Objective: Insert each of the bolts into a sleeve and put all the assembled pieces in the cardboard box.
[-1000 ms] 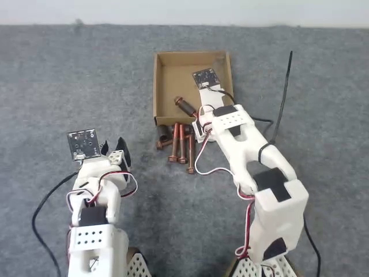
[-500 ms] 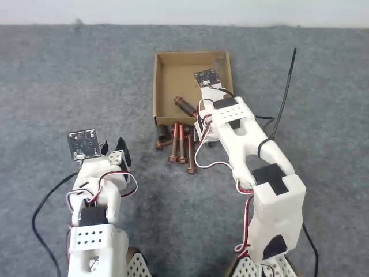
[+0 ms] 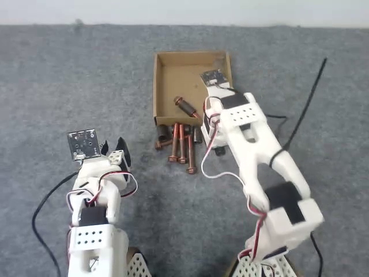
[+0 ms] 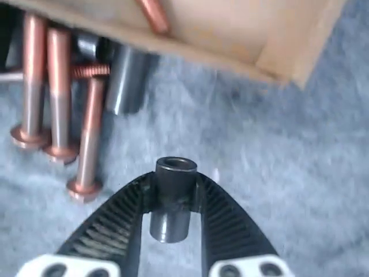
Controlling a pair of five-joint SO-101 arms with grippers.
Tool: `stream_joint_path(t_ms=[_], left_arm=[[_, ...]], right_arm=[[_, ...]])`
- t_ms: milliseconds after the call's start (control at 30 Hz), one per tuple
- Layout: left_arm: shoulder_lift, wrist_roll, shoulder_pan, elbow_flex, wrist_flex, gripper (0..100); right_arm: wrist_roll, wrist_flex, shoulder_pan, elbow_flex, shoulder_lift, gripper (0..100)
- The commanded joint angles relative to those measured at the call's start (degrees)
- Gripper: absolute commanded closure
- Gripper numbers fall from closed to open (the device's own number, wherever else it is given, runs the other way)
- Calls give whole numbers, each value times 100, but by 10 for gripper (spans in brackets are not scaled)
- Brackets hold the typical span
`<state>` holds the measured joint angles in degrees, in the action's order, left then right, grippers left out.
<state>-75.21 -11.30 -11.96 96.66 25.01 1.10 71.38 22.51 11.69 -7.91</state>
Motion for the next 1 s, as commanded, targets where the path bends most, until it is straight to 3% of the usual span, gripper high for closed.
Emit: stream_joint_path(t_ms=[0, 200, 433, 567, 767, 967], left_arm=[[-158, 53, -9, -84, -26, 878], [-158, 53, -9, -84, -26, 878], [-123, 53, -18, -198, 44, 878], [-105, 123, 97, -769, 870, 876], [-105, 185, 1046, -1754, 2277, 877], [-97, 167, 1741, -2536, 2857, 876]], right_arm=[[18, 84, -101, 554, 945, 986], [62, -602, -268, 1925, 1464, 986], [44, -1279, -936, 2963, 1895, 988], [26, -1279, -1393, 3059, 1921, 988], [18, -1385, -1675, 3200, 1912, 988], [9, -1675, -1684, 3376, 1912, 988]])
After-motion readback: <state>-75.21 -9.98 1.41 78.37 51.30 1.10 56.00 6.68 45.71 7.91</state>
